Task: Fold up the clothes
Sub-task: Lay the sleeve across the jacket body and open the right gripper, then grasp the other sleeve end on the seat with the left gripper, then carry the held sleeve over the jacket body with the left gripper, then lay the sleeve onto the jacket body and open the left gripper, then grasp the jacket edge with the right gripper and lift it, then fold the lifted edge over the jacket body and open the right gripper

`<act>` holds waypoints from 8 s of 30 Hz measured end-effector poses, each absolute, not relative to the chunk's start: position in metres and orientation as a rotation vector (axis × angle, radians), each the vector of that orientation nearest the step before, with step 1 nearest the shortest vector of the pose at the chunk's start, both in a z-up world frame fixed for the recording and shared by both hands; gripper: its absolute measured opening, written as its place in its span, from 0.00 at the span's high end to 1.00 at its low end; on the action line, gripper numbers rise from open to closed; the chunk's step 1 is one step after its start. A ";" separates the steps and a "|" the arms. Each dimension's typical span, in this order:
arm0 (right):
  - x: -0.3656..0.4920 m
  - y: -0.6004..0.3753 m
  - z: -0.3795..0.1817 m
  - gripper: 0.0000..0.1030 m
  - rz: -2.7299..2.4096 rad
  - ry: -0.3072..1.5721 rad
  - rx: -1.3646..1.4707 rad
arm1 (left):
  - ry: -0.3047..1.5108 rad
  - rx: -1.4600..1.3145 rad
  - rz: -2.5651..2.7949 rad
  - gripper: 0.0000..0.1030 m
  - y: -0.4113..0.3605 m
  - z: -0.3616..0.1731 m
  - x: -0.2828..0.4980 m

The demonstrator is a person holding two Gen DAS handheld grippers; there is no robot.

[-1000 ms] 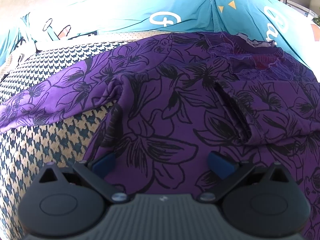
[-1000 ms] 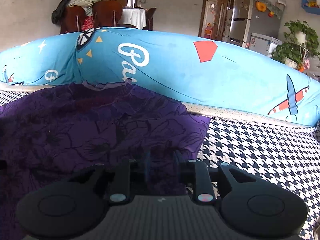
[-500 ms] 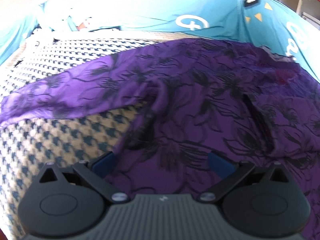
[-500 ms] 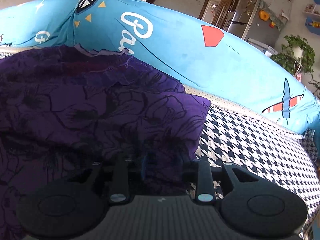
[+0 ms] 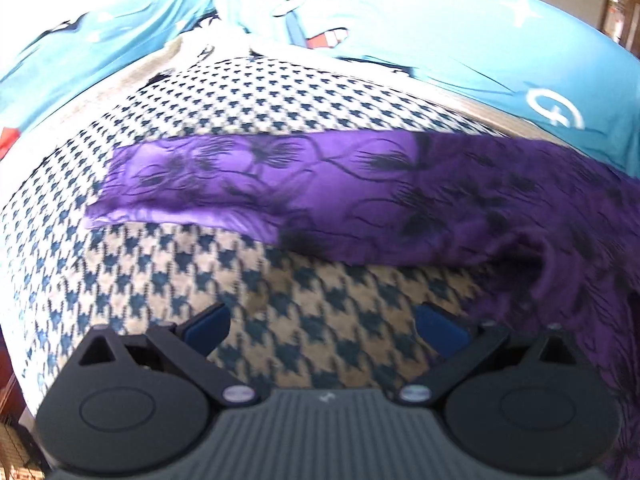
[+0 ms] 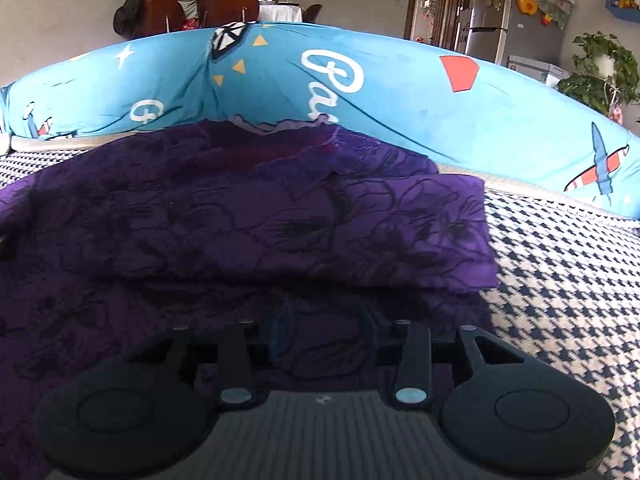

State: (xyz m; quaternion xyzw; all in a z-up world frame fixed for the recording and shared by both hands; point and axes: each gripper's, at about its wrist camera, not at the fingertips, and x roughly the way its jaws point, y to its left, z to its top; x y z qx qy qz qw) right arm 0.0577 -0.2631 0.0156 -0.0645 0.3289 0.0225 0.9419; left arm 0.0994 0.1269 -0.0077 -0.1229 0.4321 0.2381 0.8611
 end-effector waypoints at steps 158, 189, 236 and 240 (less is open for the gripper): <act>0.073 -0.131 0.026 0.24 0.593 0.425 -0.267 | 0.753 -0.585 -0.373 0.11 0.041 0.035 0.123; 0.140 -0.206 0.076 0.85 0.249 0.330 0.124 | 0.739 -0.461 -0.341 0.00 0.038 0.048 0.120; 0.135 -0.304 0.017 0.30 0.022 0.729 0.262 | 0.842 -0.291 0.057 0.00 0.023 -0.011 0.141; 0.133 -0.287 0.014 0.22 0.021 0.734 0.136 | 0.850 -0.213 0.072 0.00 0.013 -0.013 0.141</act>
